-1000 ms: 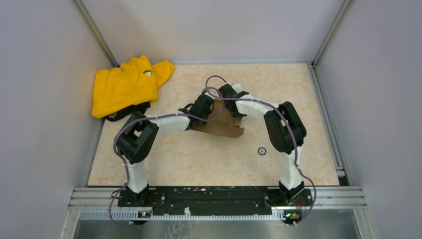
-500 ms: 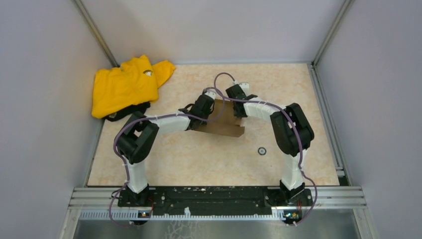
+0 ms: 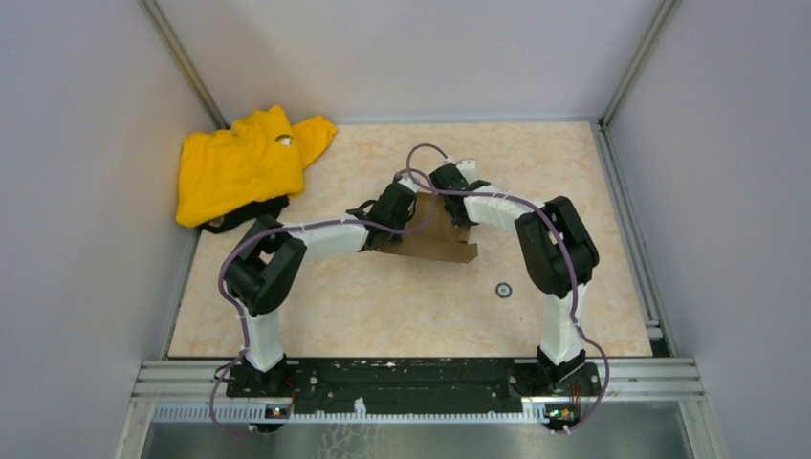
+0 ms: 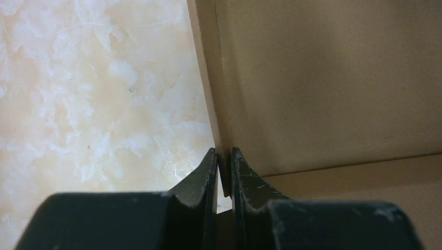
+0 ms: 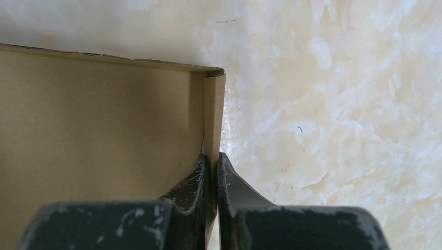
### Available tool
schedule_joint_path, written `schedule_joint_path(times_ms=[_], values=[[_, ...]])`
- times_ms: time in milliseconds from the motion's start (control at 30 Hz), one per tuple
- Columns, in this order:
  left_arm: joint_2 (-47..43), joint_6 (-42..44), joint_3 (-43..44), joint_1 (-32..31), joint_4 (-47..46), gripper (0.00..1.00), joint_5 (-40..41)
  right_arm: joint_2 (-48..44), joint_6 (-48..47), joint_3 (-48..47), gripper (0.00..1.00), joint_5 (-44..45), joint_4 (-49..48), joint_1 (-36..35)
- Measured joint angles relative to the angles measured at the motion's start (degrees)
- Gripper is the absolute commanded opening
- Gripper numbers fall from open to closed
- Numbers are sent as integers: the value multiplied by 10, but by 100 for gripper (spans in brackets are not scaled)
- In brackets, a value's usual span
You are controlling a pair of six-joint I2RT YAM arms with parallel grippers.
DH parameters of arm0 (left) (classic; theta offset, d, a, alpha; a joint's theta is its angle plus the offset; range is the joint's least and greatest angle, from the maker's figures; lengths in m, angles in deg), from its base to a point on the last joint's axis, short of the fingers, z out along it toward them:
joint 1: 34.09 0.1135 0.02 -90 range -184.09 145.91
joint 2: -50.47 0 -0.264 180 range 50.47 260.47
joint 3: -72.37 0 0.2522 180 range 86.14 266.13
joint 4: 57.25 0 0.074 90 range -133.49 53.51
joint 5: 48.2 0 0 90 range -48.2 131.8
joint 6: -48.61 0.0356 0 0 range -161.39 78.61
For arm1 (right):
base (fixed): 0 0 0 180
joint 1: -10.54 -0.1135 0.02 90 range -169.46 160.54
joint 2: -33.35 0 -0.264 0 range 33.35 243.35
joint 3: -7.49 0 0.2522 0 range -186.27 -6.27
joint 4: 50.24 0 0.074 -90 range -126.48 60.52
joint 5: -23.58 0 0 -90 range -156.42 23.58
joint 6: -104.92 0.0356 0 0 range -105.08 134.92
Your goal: Fold the paper box
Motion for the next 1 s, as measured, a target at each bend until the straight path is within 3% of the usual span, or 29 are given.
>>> schedule_joint_path(times_ms=[600,933,1000], values=[[0,-15,5,-5,3,16,-16,19,0,-20,0,61,47,-12],[2,-17,12,-6,7,16,-15,16,-5,-17,0,49,43,-9],[2,-18,12,-6,7,16,-15,7,-7,-6,6,34,31,-3]])
